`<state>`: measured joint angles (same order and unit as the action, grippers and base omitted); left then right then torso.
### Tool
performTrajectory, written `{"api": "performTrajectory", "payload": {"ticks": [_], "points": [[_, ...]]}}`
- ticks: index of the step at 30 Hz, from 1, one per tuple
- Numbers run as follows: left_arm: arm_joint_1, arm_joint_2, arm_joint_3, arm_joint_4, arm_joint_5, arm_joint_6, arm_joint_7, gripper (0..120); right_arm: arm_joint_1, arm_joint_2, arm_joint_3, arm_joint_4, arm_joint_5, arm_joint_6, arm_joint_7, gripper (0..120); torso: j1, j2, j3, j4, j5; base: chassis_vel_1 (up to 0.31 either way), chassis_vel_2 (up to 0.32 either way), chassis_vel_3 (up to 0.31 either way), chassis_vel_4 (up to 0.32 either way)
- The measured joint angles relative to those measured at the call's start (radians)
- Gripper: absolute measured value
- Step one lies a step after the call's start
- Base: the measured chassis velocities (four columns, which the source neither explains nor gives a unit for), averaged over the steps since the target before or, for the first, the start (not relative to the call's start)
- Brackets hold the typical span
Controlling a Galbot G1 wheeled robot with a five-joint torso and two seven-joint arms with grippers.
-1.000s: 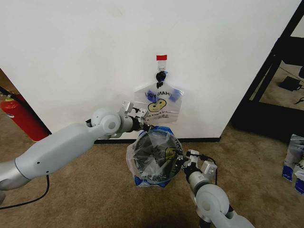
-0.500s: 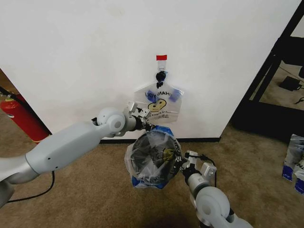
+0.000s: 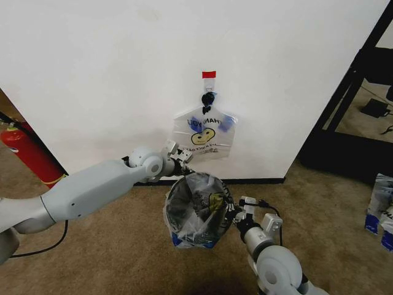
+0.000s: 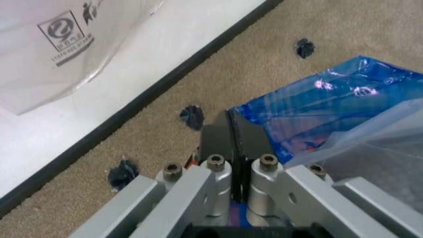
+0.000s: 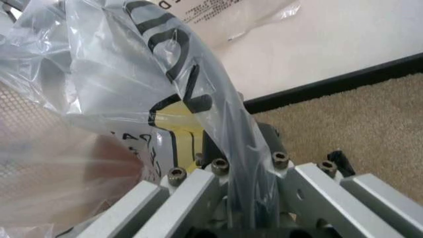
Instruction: Pick up the garbage bag from the wall and place it over the trash bin.
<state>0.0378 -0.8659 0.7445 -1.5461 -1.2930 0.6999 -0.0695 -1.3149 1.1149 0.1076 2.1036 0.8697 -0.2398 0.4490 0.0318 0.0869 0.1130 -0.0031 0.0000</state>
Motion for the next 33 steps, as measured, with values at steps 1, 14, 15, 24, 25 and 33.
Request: {"api": "performTrajectory", "payload": {"ticks": [1,14,15,24,25,33], "points": [[0.000,0.001,-0.003,-0.002,-0.001,0.001,0.001,0,0.000,0.001,0.000,0.000,0.000,0.001,0.000,0,0.000,0.000,0.000,0.0000,-0.0002,0.000,0.000,0.000,0.000],[0.001,0.012,-0.071,-0.020,0.031,0.029,0.010,19,0.003,0.030,-0.002,-0.035,-0.013,0.009,-0.005,0,0.000,0.000,0.000,-0.0002,-0.0001,0.000,0.000,0.000,0.000],[-0.006,0.021,-0.076,-0.029,0.041,0.032,0.014,25,0.006,0.033,-0.003,-0.041,-0.013,0.009,-0.005,0,0.000,0.000,0.000,-0.0002,-0.0001,0.000,0.000,0.000,0.000],[0.035,0.090,-0.138,-0.154,0.172,0.022,0.021,54,0.028,0.064,-0.013,-0.074,-0.018,0.009,0.003,0,0.000,0.000,0.000,0.0000,-0.0003,0.000,0.000,0.000,0.000],[0.068,0.104,-0.171,-0.191,0.193,-0.015,-0.038,60,0.029,0.074,-0.010,-0.078,-0.020,0.012,0.005,0,0.000,0.000,0.000,-0.0001,-0.0002,0.000,0.000,0.000,0.000],[0.326,0.191,-0.362,-0.505,0.181,-0.146,-0.294,86,-0.036,0.142,0.083,-0.063,-0.021,0.040,0.020,0,0.000,0.000,0.000,0.0003,0.0001,0.000,0.000,0.000,0.000]]}}
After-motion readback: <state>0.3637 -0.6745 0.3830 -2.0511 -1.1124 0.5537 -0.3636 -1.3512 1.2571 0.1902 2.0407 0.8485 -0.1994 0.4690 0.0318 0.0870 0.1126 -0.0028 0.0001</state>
